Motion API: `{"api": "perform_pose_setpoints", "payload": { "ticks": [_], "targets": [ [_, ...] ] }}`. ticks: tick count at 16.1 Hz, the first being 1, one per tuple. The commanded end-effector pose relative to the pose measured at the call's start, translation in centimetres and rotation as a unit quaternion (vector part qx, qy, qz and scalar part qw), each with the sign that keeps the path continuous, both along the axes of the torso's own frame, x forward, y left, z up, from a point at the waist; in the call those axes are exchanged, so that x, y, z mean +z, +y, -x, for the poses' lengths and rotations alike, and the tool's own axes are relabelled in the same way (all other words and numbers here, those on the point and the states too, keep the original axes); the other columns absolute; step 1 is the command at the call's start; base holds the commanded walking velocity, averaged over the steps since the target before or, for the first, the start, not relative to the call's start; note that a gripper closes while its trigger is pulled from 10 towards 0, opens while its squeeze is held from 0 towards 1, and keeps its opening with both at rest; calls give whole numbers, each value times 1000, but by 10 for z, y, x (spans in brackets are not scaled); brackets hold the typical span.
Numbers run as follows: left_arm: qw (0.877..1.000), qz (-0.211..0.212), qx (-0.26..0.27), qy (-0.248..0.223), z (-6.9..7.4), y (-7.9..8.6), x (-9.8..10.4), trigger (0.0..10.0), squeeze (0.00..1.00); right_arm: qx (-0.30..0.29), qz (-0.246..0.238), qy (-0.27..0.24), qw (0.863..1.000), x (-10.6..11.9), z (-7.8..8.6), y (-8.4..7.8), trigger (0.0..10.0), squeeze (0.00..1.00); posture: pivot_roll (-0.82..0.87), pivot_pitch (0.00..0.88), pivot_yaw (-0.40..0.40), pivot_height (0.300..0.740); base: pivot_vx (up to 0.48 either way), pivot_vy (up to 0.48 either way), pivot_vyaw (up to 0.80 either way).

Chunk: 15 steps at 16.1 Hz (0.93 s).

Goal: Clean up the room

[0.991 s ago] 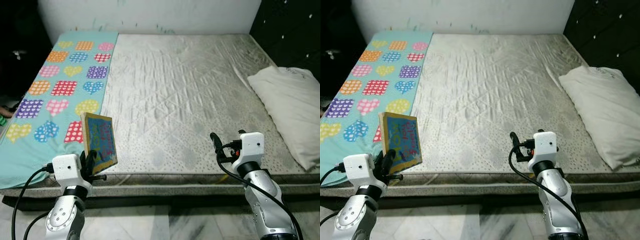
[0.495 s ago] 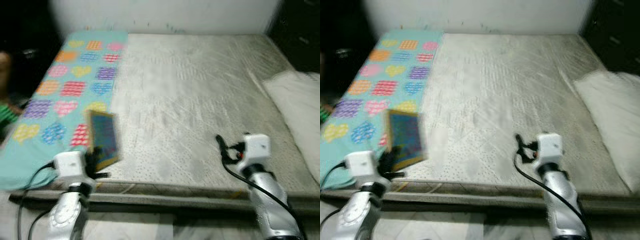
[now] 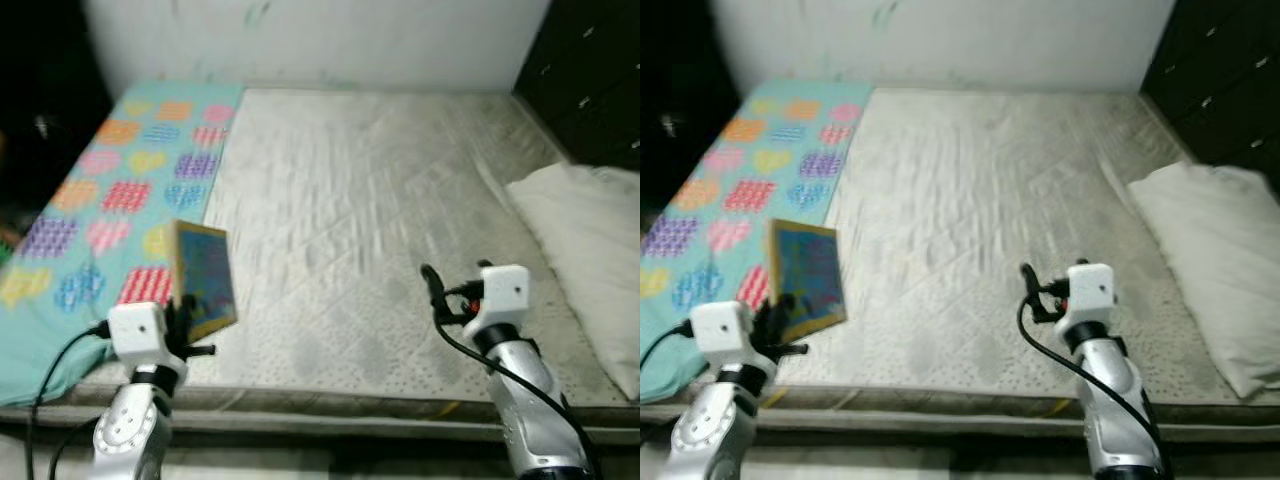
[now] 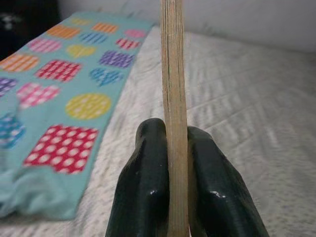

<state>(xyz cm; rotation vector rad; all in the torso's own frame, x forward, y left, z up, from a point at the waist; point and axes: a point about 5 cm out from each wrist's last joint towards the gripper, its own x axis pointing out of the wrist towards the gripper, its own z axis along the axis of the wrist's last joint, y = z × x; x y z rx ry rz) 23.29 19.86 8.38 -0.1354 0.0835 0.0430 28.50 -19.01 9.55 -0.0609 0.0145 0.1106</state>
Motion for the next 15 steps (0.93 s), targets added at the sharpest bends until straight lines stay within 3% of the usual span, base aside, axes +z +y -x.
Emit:
{"api": "perform_pose_setpoints", "payload": {
  "ticks": [1, 5, 15],
  "targets": [
    [1000, -8, 4, -8, 0, 2, 4, 10000, 0, -3, 0, 1, 1000, 0, 0, -1, 10000, 0, -129, 97, 5, 740, 0, 0, 0],
    [1000, -12, -2, -11, -2, 1, 5, 10000, 0, -3, 1, -1, 1000, 0, -1, -2, 10000, 0, -132, 94, 5, 740, 0, -64, 0],
    [1000, -12, -2, -12, -4, 0, 5, 10000, 0, -8, -6, -5, 1000, 2, -2, -2, 10000, 0, -132, 82, 3, 740, 0, -370, 0]
  ]
}}
